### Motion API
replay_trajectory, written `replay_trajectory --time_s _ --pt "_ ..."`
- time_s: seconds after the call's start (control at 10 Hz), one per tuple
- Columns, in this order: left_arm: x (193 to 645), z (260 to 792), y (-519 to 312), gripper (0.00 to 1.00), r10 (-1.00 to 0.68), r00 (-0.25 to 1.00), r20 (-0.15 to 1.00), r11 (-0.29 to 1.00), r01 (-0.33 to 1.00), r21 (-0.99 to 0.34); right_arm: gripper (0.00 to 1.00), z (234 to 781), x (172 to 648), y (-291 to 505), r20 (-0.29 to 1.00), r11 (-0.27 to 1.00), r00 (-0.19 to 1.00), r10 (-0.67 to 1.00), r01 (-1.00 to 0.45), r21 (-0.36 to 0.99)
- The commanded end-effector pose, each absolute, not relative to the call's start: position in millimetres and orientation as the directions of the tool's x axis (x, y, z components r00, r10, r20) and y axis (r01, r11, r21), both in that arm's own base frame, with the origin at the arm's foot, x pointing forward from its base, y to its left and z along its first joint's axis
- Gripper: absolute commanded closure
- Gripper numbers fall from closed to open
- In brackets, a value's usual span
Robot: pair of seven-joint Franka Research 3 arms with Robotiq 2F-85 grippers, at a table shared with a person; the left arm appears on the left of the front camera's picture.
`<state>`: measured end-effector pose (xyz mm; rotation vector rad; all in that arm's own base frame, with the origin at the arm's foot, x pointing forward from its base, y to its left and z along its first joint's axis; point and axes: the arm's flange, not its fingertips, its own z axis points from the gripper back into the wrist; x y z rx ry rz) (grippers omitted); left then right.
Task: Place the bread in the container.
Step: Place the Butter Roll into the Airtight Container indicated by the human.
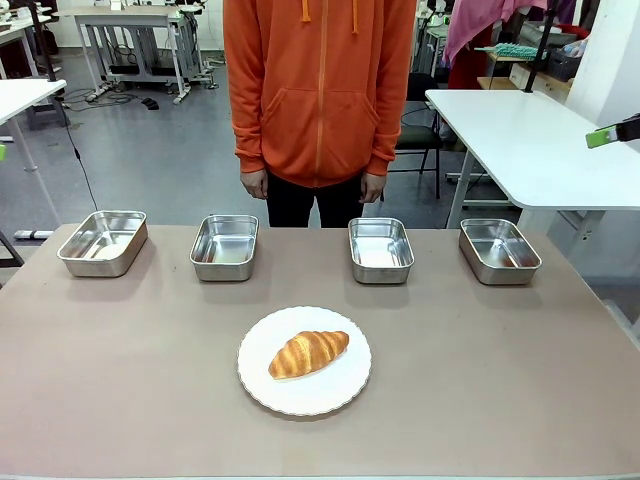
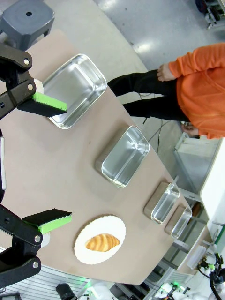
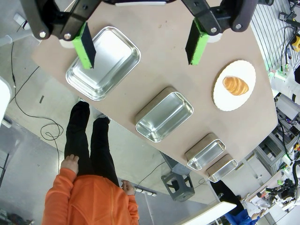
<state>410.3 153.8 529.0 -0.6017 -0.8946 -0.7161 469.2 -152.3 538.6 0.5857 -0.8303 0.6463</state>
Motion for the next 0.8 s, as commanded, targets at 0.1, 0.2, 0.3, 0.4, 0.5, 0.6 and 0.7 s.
replay_trajectory --time_s 0.1,0.2,0.3,0.4,0.5,0.6,0.7 --pt "409.6 529.3 154.5 0.0 -0.297 0.428 0.853 0.621 0.766 -0.168 0.0 539.6 470.0 -151.1 0.815 0.668 0.505 0.285 -0.714 0.209" --pt "409.6 529.3 154.5 0.0 -0.297 0.428 0.853 0.621 0.766 -0.168 0.0 539.6 470.0 -151.1 0.815 0.668 0.505 0.285 -0.714 0.209" --pt "409.6 529.3 154.5 0.0 -0.297 0.428 0.853 0.621 0.766 -0.168 0.0 539.6 470.0 -151.1 0.815 0.668 0.505 0.285 -0.714 0.209" --pt "409.6 529.3 154.5 0.0 -0.297 0.428 0.853 0.621 0.766 -0.168 0.0 539.6 470.0 -151.1 0.815 0.668 0.505 0.285 -0.714 0.209" --pt "409.6 529.3 154.5 0.0 -0.297 0.428 0.853 0.621 0.766 -0.168 0.0 539.6 470.0 -151.1 0.815 0.668 0.505 0.285 -0.714 0.209" --pt "409.6 529.3 154.5 0.0 -0.297 0.428 0.853 0.621 0.766 -0.168 0.0 539.6 470.0 -151.1 0.815 0.668 0.505 0.285 -0.714 0.209" --pt "409.6 529.3 154.5 0.0 -0.297 0.428 0.853 0.621 0.766 -0.168 0.0 539.6 470.0 -151.1 0.815 0.668 0.505 0.285 -0.714 0.209"
